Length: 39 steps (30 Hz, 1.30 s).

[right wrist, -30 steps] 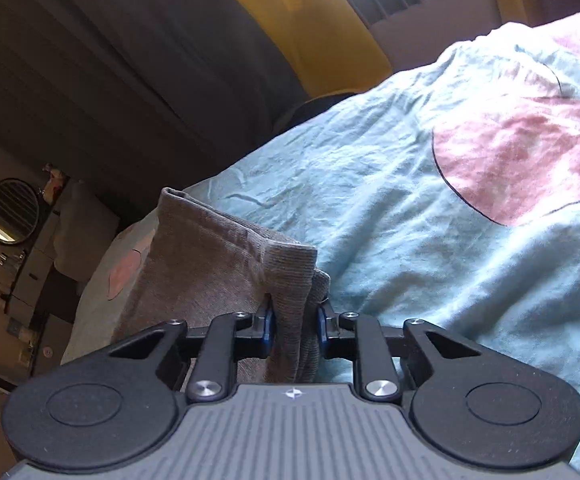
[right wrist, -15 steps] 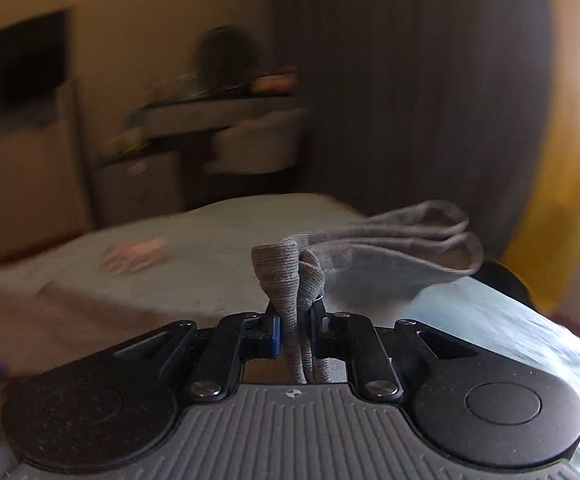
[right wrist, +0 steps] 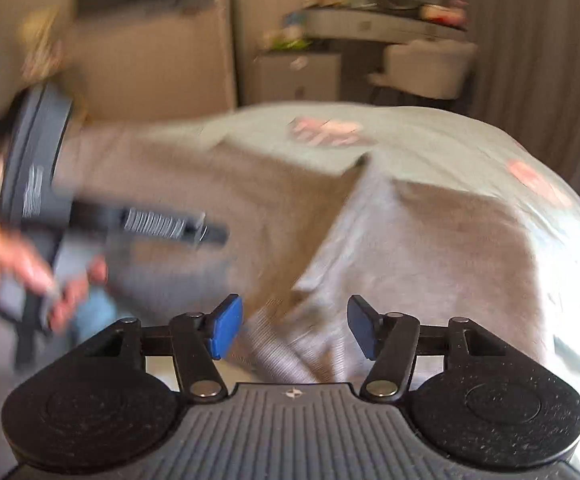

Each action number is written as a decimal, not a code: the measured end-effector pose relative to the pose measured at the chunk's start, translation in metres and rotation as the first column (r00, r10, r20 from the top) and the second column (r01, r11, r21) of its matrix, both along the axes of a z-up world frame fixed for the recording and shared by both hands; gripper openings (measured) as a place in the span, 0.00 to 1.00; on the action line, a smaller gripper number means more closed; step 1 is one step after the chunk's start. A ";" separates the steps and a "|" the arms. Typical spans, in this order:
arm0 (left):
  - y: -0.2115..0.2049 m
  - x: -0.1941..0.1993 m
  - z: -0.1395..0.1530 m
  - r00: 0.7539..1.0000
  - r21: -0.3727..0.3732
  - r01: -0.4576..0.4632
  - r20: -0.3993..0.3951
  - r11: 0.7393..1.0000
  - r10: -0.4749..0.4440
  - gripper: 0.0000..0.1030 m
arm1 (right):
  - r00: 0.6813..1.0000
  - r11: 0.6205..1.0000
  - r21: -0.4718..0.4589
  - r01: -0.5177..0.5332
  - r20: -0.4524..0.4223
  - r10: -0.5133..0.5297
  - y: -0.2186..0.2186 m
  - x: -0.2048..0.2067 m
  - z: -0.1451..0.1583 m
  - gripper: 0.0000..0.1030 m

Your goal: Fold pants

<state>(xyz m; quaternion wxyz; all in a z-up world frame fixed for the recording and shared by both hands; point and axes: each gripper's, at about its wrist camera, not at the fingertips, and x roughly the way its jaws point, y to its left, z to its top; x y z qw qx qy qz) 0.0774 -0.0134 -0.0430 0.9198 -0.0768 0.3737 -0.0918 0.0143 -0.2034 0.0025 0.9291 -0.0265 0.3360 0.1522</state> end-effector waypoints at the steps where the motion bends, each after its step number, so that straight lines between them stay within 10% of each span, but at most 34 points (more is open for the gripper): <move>1: 0.000 0.000 0.000 1.000 -0.002 0.001 -0.001 1.000 -0.001 0.92 | 0.999 0.998 0.045 0.052 0.001 -0.053 -0.010 0.002 0.004 0.56; 5: -0.003 0.001 -0.001 1.000 -0.002 0.018 -0.002 1.000 -0.018 0.92 | 0.965 0.961 0.119 0.250 -0.110 -0.238 -0.045 0.016 -0.010 0.21; 8: -0.004 0.001 -0.001 0.999 -0.005 0.032 -0.007 0.999 -0.032 0.92 | 0.938 0.957 0.122 0.265 -0.263 -0.226 -0.044 0.025 -0.034 0.21; 22: -0.026 0.032 -0.011 0.962 -0.420 0.129 -0.169 0.898 -0.217 0.92 | 0.908 0.872 0.261 0.414 -0.184 -0.376 -0.097 0.002 -0.008 0.29; 31: -0.073 0.047 -0.018 0.957 -0.385 0.124 -0.198 0.914 -0.214 0.86 | 0.850 0.752 0.405 0.521 -0.327 -0.413 -0.135 0.010 -0.041 0.34; 39: -0.087 0.049 -0.018 0.955 -0.360 0.144 -0.195 0.922 -0.225 0.72 | 0.846 0.749 0.400 0.528 -0.327 -0.422 -0.128 0.016 -0.048 0.37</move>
